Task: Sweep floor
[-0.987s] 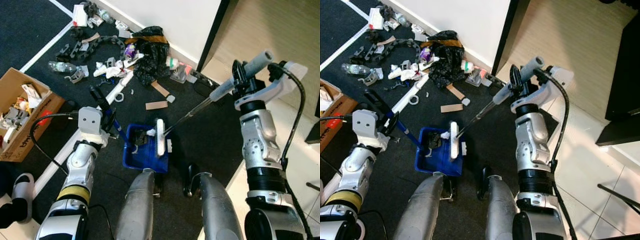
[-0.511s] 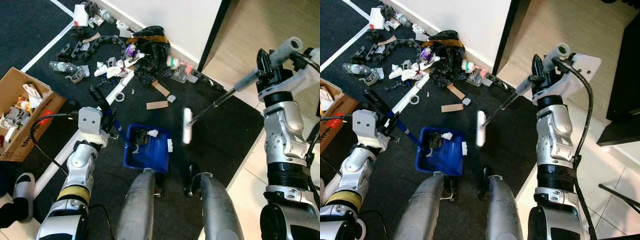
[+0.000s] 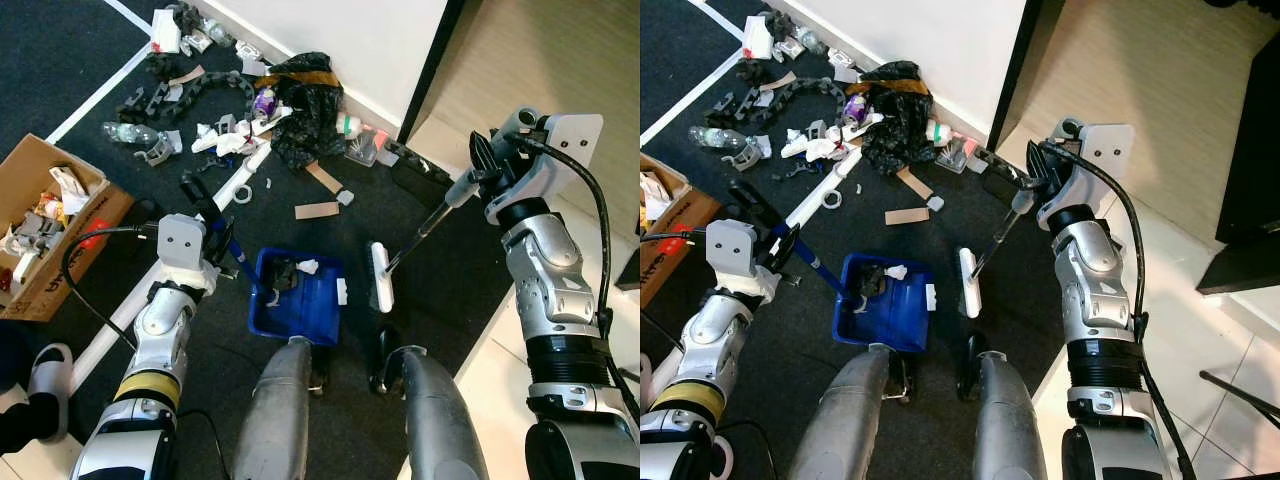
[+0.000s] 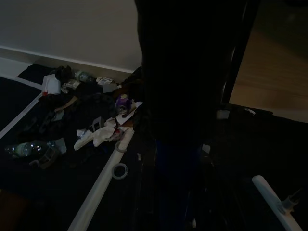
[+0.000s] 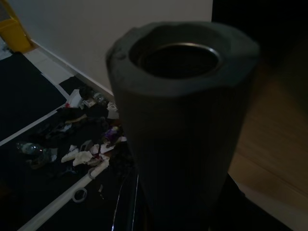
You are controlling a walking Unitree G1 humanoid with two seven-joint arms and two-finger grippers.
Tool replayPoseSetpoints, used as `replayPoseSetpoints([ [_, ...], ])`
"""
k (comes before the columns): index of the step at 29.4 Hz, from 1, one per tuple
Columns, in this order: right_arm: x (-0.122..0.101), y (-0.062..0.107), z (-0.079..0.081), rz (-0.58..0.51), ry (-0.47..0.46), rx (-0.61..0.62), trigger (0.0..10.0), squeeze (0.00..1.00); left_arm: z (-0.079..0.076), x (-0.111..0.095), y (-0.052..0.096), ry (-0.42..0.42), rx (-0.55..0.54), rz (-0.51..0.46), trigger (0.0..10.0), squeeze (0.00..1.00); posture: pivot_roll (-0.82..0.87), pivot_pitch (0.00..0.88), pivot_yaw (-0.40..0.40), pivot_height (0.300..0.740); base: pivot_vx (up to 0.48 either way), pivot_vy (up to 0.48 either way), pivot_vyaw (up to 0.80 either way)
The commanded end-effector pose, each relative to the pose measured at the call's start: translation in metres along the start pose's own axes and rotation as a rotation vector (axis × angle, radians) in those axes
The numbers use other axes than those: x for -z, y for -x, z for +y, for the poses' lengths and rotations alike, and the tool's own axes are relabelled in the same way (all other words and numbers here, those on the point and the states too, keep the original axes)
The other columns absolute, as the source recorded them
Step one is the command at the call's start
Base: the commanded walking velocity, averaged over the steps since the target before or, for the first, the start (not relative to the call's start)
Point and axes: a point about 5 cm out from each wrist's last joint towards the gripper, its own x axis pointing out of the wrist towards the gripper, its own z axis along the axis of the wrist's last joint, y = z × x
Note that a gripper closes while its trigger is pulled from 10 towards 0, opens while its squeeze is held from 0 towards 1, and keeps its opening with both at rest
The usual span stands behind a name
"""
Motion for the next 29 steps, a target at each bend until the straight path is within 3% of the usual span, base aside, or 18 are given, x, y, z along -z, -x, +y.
replayPoseSetpoints([
  [1,0.013,0.005,0.001,0.067,-0.018,-0.008,10.0,0.00,-0.005,0.013,0.009,0.008,0.018,0.051,10.0,0.00,0.07,0.372,0.032,0.740,0.000,0.000,0.00],
  [6,0.027,0.008,0.011,0.139,-0.034,-0.039,10.0,0.00,-0.005,0.013,0.009,0.008,0.017,0.050,10.0,0.00,0.07,0.372,0.031,0.740,0.000,0.000,0.00],
  [8,0.046,0.012,0.026,0.237,-0.070,-0.072,10.0,0.00,-0.005,0.013,0.009,0.008,0.017,0.049,10.0,0.00,0.07,0.373,0.027,0.740,0.000,0.000,0.00],
  [13,0.065,0.015,0.044,0.345,-0.118,-0.095,10.0,0.00,-0.005,0.013,0.009,0.009,0.017,0.048,10.0,0.00,0.07,0.373,0.027,0.740,0.000,0.000,0.00],
  [21,0.074,0.015,0.058,0.382,-0.168,-0.085,10.0,0.00,-0.005,0.013,0.010,0.008,0.015,0.047,10.0,0.00,0.07,0.370,0.024,0.740,0.000,0.000,0.00],
  [29,0.081,0.016,0.070,0.391,-0.361,-0.045,10.0,0.00,-0.007,0.013,0.009,0.014,0.018,0.045,10.0,0.00,0.07,0.366,0.024,0.740,0.000,0.000,0.00],
])
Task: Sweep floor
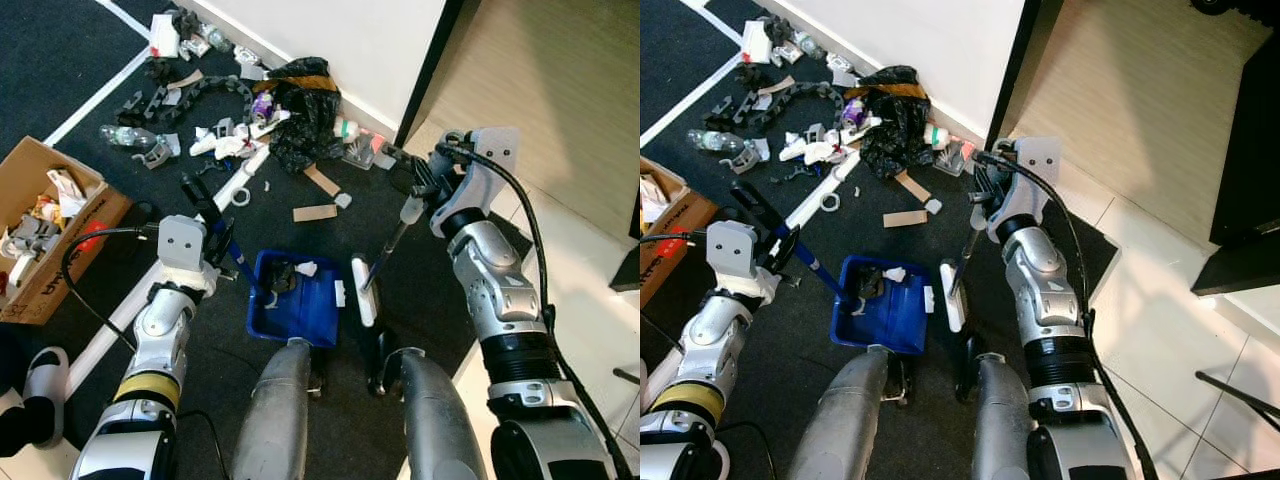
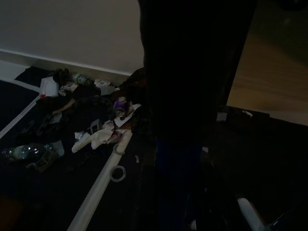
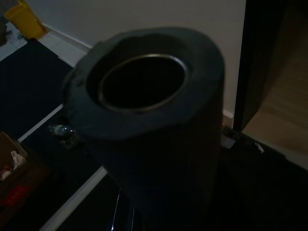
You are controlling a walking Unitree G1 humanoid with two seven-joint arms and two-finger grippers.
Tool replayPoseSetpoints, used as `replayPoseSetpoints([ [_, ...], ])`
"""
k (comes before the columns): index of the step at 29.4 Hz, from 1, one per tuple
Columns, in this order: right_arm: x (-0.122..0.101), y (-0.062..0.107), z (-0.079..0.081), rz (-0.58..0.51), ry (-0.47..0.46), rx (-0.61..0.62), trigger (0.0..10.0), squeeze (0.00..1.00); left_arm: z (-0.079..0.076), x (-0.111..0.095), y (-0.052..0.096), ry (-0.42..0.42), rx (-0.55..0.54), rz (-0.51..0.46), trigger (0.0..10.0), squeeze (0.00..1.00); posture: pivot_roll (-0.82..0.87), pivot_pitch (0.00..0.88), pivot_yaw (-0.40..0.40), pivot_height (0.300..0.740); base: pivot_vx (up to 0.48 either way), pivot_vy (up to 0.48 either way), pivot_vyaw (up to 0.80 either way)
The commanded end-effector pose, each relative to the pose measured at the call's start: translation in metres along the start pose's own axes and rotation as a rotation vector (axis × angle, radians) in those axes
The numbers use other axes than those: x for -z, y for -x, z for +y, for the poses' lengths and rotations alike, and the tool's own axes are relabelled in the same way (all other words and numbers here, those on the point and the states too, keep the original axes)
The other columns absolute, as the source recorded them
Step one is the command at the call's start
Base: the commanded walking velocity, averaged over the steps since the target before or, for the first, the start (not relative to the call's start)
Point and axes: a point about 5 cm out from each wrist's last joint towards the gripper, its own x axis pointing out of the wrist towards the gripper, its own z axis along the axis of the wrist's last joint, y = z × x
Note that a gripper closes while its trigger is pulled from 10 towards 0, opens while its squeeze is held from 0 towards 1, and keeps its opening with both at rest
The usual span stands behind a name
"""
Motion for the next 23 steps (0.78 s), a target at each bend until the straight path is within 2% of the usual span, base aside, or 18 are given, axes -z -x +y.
replayPoseSetpoints([
  [1,0.042,0.009,0.007,0.155,-0.186,-0.005,10.0,0.00,-0.008,0.012,0.007,0.015,0.021,0.041,10.0,0.00,0.07,0.366,0.024,0.740,0.000,0.000,0.00],
  [10,0.043,0.009,0.008,0.108,-0.277,0.002,10.0,0.00,-0.010,0.013,0.007,0.025,0.021,0.042,10.0,0.00,0.07,0.366,0.024,0.740,0.000,0.000,0.00],
  [11,0.038,0.010,0.008,0.064,-0.311,-0.002,10.0,0.00,-0.013,0.014,0.007,0.041,0.024,0.041,10.0,0.00,0.07,0.367,0.026,0.740,0.000,0.000,0.00],
  [15,0.035,0.010,0.007,0.025,-0.352,-0.001,10.0,0.00,-0.018,0.015,0.008,0.073,0.031,0.037,10.0,0.00,0.07,0.367,0.027,0.740,0.000,0.000,0.00],
  [23,0.033,0.011,0.008,-0.007,-0.378,-0.019,10.0,0.00,-0.023,0.019,0.009,0.121,0.049,0.044,10.0,0.00,0.07,0.366,0.030,0.740,0.000,0.000,0.00],
])
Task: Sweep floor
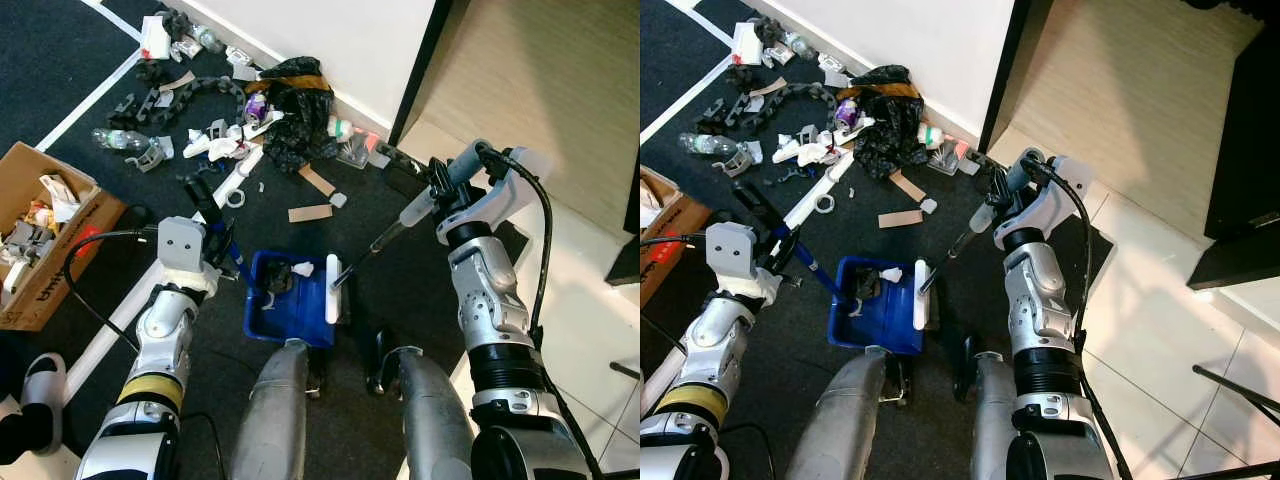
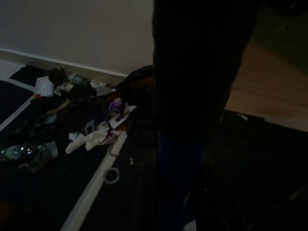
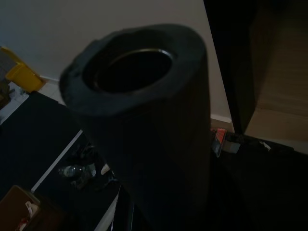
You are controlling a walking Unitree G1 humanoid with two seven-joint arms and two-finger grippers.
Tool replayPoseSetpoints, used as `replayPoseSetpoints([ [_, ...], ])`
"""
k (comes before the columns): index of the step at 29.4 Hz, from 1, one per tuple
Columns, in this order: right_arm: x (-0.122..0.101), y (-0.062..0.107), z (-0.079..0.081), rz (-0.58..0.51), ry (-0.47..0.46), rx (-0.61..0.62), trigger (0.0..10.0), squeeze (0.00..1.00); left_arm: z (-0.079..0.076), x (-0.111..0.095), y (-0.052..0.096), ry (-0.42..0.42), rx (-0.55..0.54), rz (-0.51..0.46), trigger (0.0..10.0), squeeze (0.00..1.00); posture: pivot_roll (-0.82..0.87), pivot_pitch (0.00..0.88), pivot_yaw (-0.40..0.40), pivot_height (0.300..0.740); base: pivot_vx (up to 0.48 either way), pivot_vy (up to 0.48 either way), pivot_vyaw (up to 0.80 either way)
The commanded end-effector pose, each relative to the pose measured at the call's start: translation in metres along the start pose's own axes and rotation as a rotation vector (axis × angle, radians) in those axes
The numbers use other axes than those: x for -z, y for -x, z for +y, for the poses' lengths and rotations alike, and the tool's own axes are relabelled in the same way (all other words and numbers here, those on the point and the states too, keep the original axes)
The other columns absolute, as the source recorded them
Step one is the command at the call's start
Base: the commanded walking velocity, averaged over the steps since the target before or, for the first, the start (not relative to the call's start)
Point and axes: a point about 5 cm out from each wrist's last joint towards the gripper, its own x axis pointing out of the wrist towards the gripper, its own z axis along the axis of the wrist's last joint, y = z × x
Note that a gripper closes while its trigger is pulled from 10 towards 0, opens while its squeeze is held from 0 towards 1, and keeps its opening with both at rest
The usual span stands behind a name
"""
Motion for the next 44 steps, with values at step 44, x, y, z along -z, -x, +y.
replayPoseSetpoints([
  [44,-0.009,0.007,0.000,-0.055,-0.101,-0.123,10.0,0.00,-0.044,0.058,0.059,0.842,0.319,0.117,10.0,0.00,0.04,0.328,0.000,0.740,0.000,0.000,0.00],
])
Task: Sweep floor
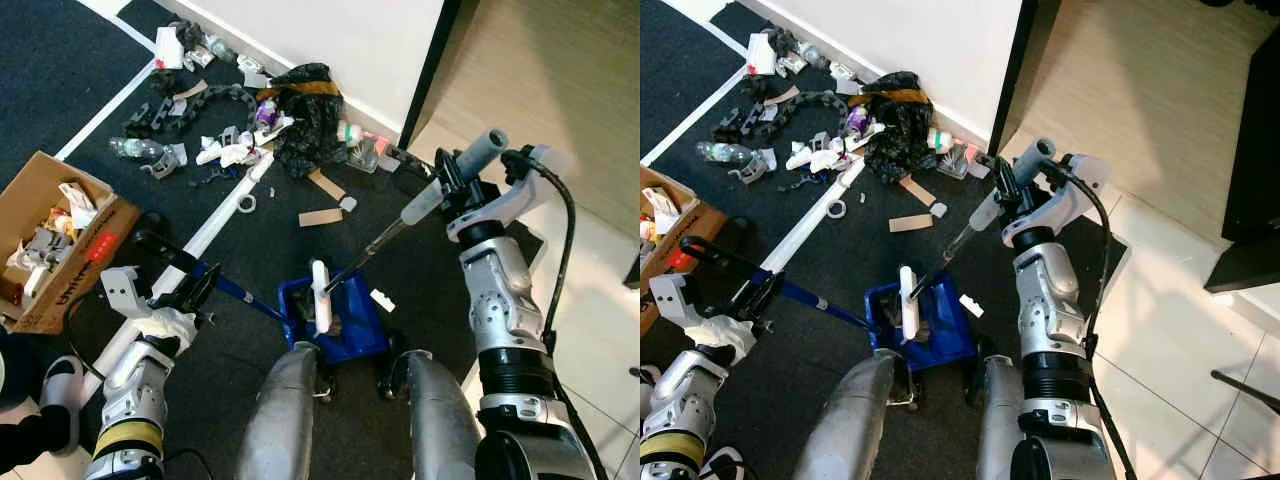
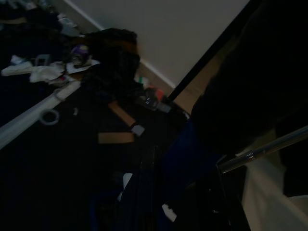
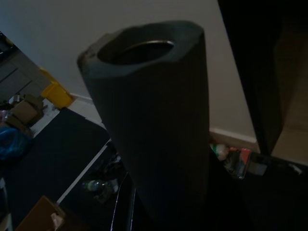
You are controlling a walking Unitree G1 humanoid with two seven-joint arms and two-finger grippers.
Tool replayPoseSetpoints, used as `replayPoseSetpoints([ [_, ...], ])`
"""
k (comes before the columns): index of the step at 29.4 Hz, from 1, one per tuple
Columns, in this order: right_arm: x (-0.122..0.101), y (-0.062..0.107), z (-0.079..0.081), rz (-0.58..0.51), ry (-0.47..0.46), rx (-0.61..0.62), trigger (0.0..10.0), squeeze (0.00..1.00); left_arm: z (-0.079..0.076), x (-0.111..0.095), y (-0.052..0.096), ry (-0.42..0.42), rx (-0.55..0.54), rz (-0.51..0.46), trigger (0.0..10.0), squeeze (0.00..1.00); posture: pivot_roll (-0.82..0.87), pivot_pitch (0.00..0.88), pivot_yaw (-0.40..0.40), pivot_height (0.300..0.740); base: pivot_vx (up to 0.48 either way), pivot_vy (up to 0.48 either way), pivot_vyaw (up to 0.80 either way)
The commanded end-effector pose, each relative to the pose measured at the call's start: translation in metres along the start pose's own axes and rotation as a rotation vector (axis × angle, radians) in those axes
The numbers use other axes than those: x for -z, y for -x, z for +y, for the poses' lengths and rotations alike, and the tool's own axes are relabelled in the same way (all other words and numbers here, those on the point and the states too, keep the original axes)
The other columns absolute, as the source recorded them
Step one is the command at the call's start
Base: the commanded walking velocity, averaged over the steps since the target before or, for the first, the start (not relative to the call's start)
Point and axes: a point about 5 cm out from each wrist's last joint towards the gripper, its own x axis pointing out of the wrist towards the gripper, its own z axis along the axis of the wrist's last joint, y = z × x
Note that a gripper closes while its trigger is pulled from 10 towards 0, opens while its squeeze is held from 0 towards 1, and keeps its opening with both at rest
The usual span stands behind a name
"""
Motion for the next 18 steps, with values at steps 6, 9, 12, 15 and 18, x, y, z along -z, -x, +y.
replayPoseSetpoints([
  [6,-0.007,-0.001,-0.006,-0.045,-0.104,-0.022,10.0,0.00,-0.032,0.042,-0.009,0.254,0.197,0.081,10.0,0.00,0.04,0.279,-0.014,0.740,0.000,0.000,0.00],
  [9,-0.041,-0.007,-0.017,-0.139,-0.084,-0.049,10.0,0.00,-0.027,0.039,-0.012,0.244,0.162,0.064,10.0,0.00,0.03,0.229,-0.031,0.740,0.000,0.000,0.00],
  [12,-0.065,-0.009,-0.021,-0.175,-0.019,-0.085,10.0,0.00,-0.023,0.038,-0.012,0.233,0.131,0.057,10.0,0.00,0.03,0.208,-0.041,0.740,0.000,0.000,0.00],
  [15,-0.094,-0.009,-0.026,-0.196,0.108,-0.134,10.0,0.00,-0.019,0.036,-0.012,0.221,0.103,0.039,10.0,0.00,0.03,0.180,-0.058,0.740,0.000,0.000,0.00],
  [18,-0.099,-0.009,-0.027,-0.198,0.147,-0.139,10.0,0.00,-0.018,0.036,-0.012,0.218,0.097,0.036,10.0,0.00,0.03,0.173,-0.061,0.740,0.000,0.000,0.00],
])
